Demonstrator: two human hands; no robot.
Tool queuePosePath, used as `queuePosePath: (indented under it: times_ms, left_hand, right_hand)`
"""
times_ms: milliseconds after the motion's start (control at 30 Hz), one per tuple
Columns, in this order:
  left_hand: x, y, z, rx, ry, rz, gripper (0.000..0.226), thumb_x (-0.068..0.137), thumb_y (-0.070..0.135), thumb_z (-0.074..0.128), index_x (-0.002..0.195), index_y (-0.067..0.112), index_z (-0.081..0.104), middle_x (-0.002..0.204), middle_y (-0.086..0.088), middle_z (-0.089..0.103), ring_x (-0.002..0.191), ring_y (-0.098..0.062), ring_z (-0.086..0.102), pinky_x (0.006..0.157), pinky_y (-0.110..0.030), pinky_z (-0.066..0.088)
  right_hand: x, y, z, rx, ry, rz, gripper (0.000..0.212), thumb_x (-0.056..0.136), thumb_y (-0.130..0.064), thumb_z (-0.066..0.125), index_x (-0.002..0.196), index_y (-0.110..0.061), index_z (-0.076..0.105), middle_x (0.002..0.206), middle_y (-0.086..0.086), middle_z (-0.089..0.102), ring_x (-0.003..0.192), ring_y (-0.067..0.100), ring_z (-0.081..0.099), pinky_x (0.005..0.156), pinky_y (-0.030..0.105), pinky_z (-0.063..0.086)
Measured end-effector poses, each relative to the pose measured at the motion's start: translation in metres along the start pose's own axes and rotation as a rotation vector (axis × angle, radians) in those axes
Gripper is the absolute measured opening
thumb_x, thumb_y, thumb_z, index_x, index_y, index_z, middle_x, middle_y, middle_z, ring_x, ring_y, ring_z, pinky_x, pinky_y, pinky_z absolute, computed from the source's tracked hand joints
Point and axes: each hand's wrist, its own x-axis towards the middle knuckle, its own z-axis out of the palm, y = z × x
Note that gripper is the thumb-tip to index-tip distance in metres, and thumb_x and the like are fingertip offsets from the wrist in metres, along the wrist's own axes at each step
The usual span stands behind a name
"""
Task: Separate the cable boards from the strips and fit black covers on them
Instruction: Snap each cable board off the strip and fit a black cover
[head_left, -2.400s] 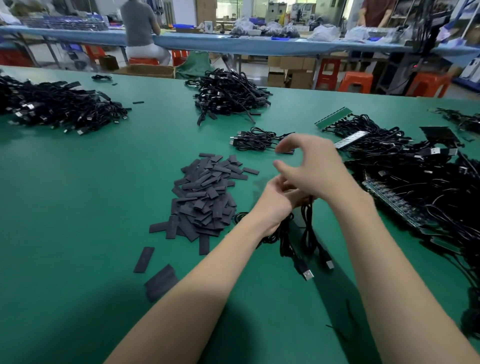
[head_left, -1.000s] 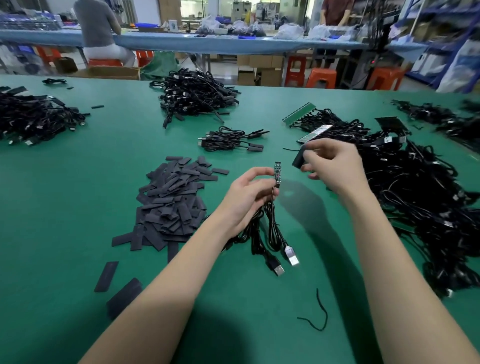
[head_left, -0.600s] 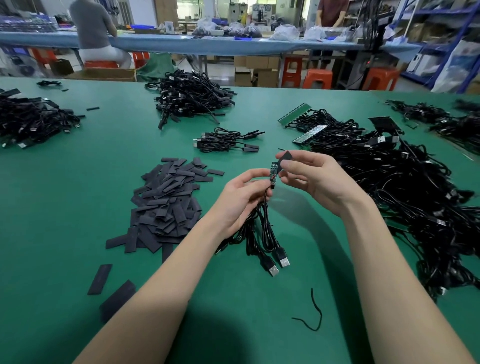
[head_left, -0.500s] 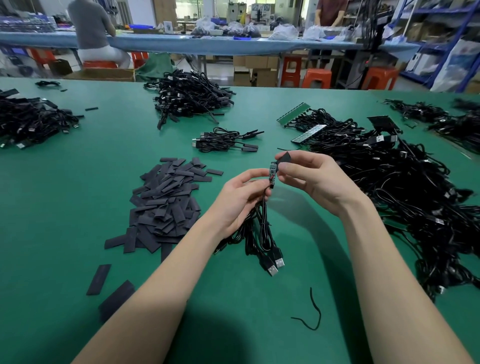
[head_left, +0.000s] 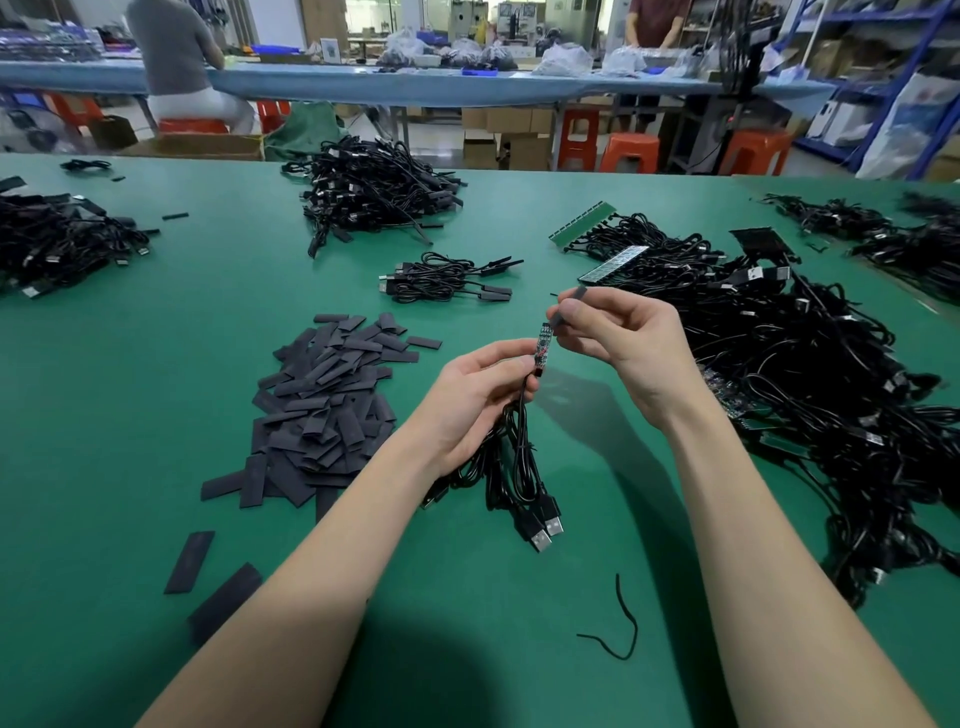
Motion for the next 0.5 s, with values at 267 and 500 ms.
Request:
queuePosePath:
  times_ms: [267,500]
  left_hand:
    - [-0.0004,-0.0009,-0.0001,-0.008,0.009,-0.009,0.018,0.094,-0.005,0.057,0.103,0.002,0.07,0.081,-0.006,0.069,0.064,-0.01,0.062,0.065,-0.019,0.052]
    - [-0.0013,-0.0003,-0.0015,0.032,-0.002,-0.013,0.019,0.095,-0.005,0.056,0.107,0.001,0.069,0.085,-0.007,0.068,0.063,-0.008,0.061,0.065,-0.018,0.051]
  right_hand:
    - [-0.0011,0.0018,0.0005,0.017,0.02,-0.005,0.008,0.088,-0.005,0.074,0.089,-0.012,0.078,0.088,0.014,0.077,0.08,0.019,0.071,0.078,0.026,0.058]
    - [-0.0002,0.0012,-0.0071,0.06,-0.029,0.069,0.009,0.087,-0.009,0.074,0.095,-0.006,0.076,0.092,0.013,0.077,0.082,0.018,0.072,0.081,0.025,0.058]
